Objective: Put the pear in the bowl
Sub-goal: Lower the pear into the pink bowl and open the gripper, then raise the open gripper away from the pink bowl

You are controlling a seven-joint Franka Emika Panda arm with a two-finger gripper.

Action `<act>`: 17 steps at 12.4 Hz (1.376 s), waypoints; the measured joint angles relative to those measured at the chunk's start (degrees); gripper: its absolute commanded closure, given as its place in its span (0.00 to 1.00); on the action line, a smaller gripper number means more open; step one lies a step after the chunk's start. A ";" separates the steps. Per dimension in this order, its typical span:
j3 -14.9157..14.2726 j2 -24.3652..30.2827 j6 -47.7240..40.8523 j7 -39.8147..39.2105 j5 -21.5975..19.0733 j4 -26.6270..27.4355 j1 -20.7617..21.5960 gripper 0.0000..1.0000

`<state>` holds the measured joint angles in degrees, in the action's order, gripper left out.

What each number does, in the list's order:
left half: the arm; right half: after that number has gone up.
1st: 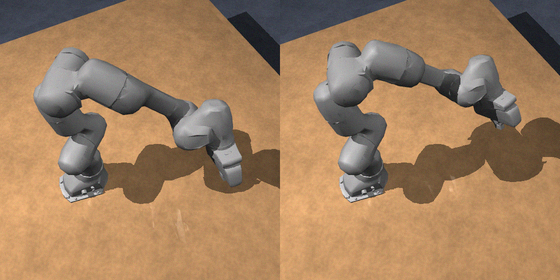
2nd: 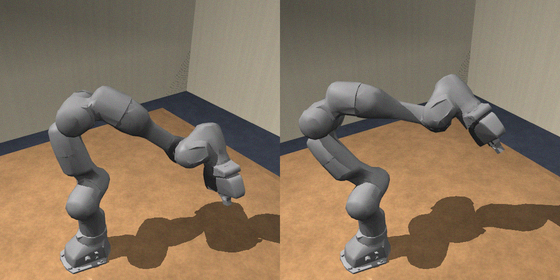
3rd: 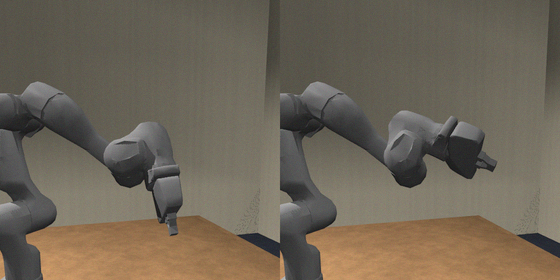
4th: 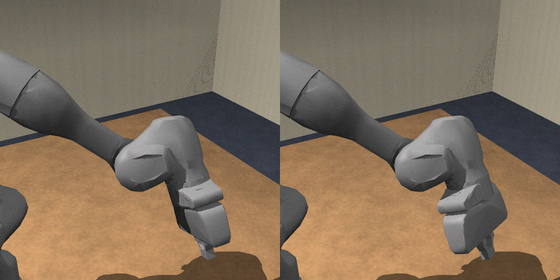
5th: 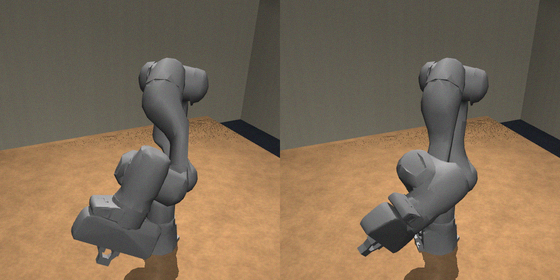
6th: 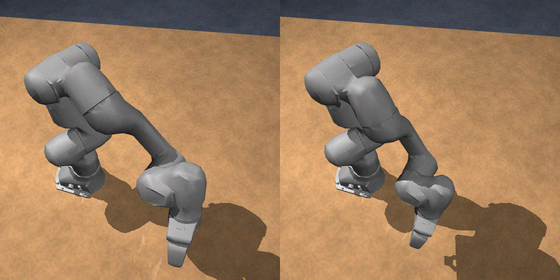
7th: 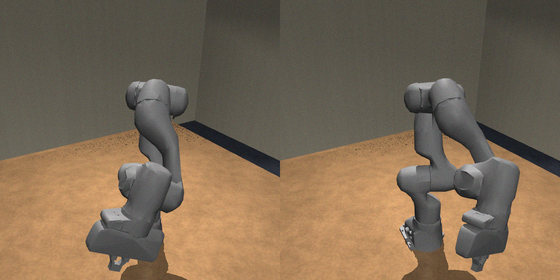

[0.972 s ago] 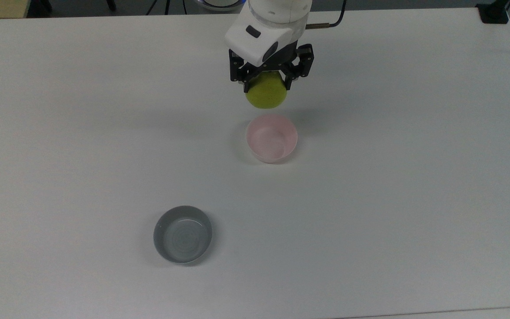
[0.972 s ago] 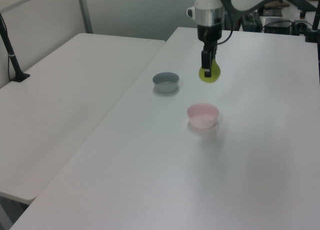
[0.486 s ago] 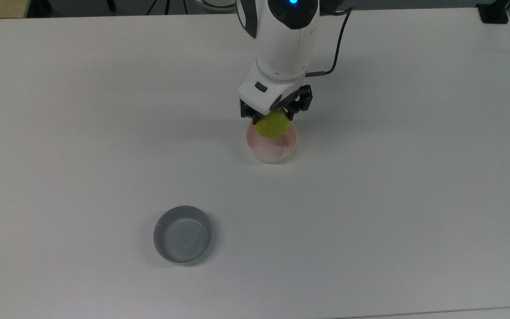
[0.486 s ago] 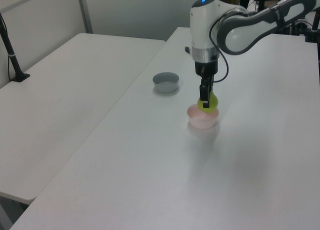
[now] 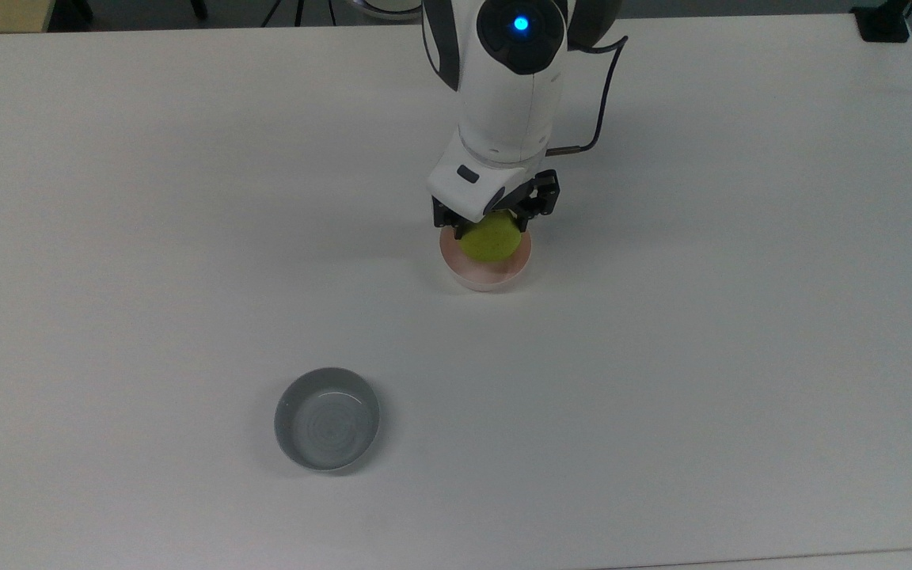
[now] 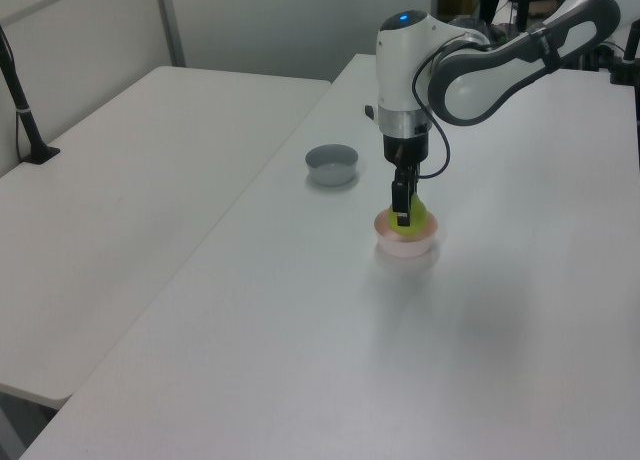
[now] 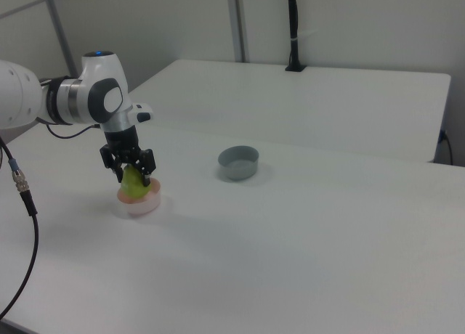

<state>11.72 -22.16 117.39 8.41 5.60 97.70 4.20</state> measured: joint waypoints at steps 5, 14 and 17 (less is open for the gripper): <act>0.00 -1.20 0.31 0.00 0.46 0.00 0.00 0.10; -0.16 -1.40 2.41 0.14 0.52 -0.46 -0.23 0.00; -0.75 1.86 -4.43 0.15 0.57 -3.21 -1.03 0.00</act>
<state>10.97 -20.29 112.97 8.56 6.17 94.49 3.18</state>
